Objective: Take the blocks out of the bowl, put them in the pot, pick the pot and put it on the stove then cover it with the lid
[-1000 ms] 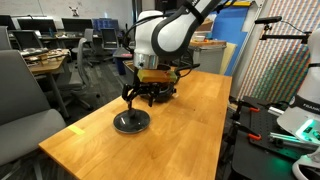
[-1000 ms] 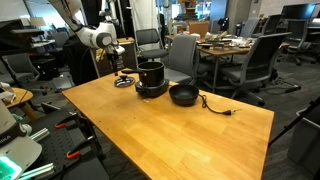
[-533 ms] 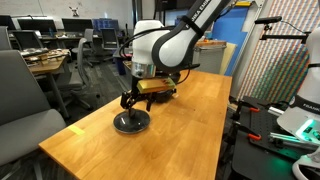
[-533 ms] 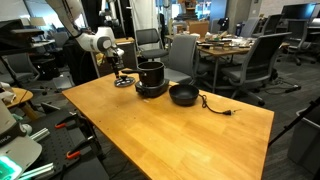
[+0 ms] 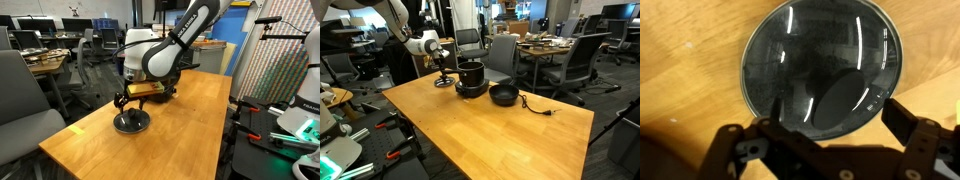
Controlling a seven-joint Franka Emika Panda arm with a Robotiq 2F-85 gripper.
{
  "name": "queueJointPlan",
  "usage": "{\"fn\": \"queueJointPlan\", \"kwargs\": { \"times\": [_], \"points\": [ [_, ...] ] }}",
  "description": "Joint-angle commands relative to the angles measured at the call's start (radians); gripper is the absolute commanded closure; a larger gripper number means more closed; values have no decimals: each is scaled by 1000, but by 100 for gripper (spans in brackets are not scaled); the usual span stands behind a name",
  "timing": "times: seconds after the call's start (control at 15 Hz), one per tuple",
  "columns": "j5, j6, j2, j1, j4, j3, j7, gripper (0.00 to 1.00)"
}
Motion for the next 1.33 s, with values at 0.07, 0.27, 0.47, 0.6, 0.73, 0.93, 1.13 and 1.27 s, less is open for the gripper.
{"fn": "queueJointPlan", "kwargs": {
  "times": [0.07,0.27,0.47,0.6,0.73,0.93,1.13,1.27],
  "points": [
    [22,-34,68,-11,107,-6,64,32],
    [51,-95,79,-21,120,2,108,58],
    [38,-143,67,-23,136,0,142,79],
    [35,-189,56,-28,150,5,153,87],
    [17,-249,45,-23,168,1,156,91],
    [-19,-406,37,-16,207,-6,164,65],
    [-35,-471,40,-22,232,5,169,44],
    [-37,-465,43,-25,235,13,171,28]
  ]
}}
